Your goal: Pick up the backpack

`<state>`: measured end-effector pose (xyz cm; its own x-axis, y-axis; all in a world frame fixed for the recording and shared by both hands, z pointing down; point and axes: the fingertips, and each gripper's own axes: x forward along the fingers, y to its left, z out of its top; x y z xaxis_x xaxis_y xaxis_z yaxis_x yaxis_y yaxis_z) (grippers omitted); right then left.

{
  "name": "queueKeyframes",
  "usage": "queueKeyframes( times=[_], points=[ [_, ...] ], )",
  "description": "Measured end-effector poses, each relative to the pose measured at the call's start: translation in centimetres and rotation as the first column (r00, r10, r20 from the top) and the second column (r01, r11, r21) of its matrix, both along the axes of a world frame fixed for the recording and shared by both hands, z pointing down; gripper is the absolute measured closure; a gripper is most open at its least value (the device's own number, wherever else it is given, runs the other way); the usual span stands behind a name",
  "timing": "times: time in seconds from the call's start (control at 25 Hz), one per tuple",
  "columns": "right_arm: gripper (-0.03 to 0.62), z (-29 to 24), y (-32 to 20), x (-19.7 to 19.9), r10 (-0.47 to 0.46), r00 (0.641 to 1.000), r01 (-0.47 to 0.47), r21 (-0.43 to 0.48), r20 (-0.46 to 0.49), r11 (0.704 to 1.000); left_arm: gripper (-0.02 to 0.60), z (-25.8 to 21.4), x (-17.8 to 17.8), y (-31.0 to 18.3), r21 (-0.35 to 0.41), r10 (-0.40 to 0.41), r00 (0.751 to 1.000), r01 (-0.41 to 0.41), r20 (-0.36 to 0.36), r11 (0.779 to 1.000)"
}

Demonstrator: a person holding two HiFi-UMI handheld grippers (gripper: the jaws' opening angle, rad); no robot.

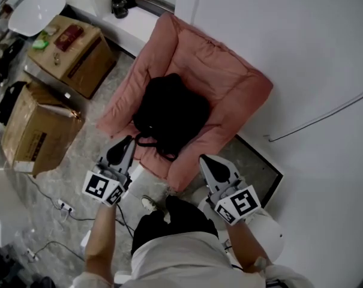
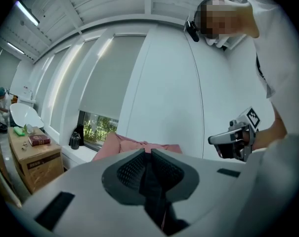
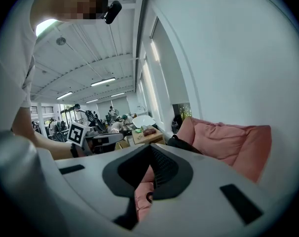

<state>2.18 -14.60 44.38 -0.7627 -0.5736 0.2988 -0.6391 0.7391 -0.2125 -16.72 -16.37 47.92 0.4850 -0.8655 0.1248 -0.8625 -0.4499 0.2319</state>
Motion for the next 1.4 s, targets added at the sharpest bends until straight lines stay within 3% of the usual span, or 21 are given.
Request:
queueKeyframes(
  times=[0.16,0.52,0.8,1.0,1.12,1.28,1.4],
  points=[
    [0.574,2.1,-0.8,-0.2,-0.01,1.0,0.01,-0.03,0.005,1.0,0.479,2.9,0.7,-3.5,-0.045,0.049,0.999,-0.049,0.006,0.998],
    [0.574,6.9,-1.0,0.1,-0.018,1.0,0.019,-0.086,0.013,0.996,0.465,9.9,1.1,-10.9,-0.12,0.131,0.991,-0.127,0.026,0.985],
    [0.574,10.2,-1.6,0.3,-0.026,1.0,0.027,-0.122,0.01,0.992,0.407,14.6,0.7,-15.3,-0.186,0.164,0.986,-0.158,0.017,0.97],
    [0.574,11.5,-2.4,0.1,-0.033,0.999,0.034,-0.12,0.009,0.992,0.36,16.4,0.7,-17.8,-0.19,0.213,0.977,-0.209,-0.004,0.959],
    [0.574,12.2,-2.7,0.7,-0.032,0.999,0.032,-0.127,0.003,0.991,0.327,17.7,1.5,-19.1,-0.197,0.276,0.961,-0.273,-0.015,0.942],
    [0.574,13.0,-2.9,1.5,-0.029,1.0,0.028,-0.142,-0.004,0.989,0.267,19.4,2.9,-19.7,-0.242,0.369,0.929,-0.361,-0.01,0.901],
    [0.574,13.5,-2.7,1.9,-0.031,0.999,0.029,-0.151,-0.009,0.988,0.261,19.5,3.2,-20.5,-0.248,0.385,0.916,-0.401,-0.114,0.882]
  ],
)
